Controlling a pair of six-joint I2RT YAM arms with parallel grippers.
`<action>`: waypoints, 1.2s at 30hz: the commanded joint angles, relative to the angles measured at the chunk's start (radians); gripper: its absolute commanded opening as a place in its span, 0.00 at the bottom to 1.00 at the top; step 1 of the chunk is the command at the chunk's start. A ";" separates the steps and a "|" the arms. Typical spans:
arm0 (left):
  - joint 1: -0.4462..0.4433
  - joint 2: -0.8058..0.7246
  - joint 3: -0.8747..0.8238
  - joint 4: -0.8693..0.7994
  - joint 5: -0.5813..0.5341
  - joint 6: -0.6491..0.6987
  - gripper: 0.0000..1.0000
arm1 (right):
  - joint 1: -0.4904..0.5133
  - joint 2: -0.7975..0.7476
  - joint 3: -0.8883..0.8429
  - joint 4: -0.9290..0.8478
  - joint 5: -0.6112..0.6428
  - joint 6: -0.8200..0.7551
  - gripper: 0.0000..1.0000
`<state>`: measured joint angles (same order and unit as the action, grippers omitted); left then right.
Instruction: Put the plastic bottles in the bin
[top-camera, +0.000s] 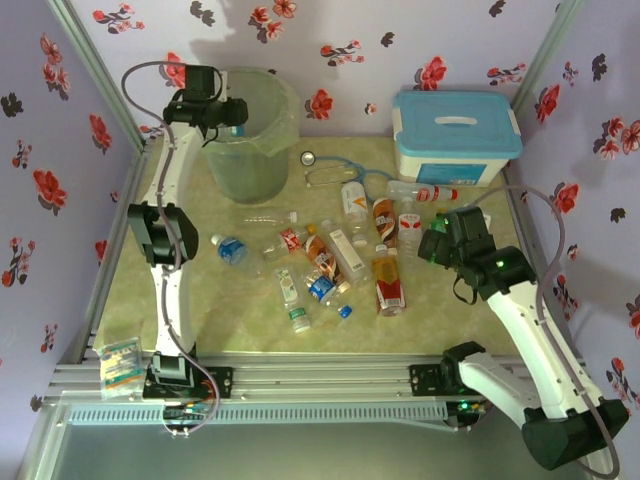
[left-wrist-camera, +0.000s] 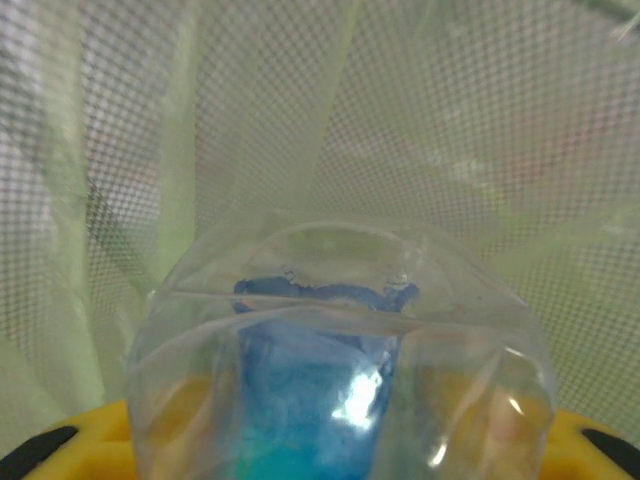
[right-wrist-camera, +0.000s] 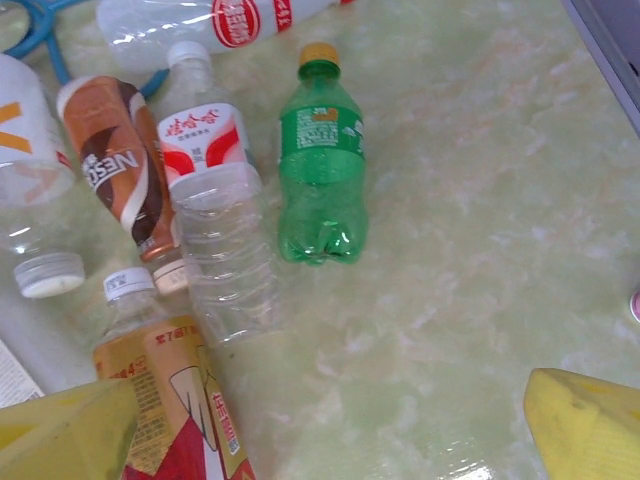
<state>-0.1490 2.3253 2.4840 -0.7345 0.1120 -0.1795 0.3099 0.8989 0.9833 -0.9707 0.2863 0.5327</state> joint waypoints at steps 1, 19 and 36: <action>-0.009 0.022 -0.015 -0.026 -0.012 0.041 0.42 | -0.047 0.019 -0.011 0.013 -0.013 0.002 0.99; -0.023 -0.016 -0.112 0.036 -0.014 0.044 0.81 | -0.220 0.075 -0.116 0.123 -0.142 -0.043 0.99; -0.029 -0.160 -0.029 -0.006 -0.014 0.067 0.99 | -0.320 0.421 -0.062 0.352 -0.238 -0.092 0.76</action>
<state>-0.1688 2.2593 2.4115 -0.7284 0.1043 -0.1410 -0.0013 1.2602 0.8829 -0.6834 0.0864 0.4633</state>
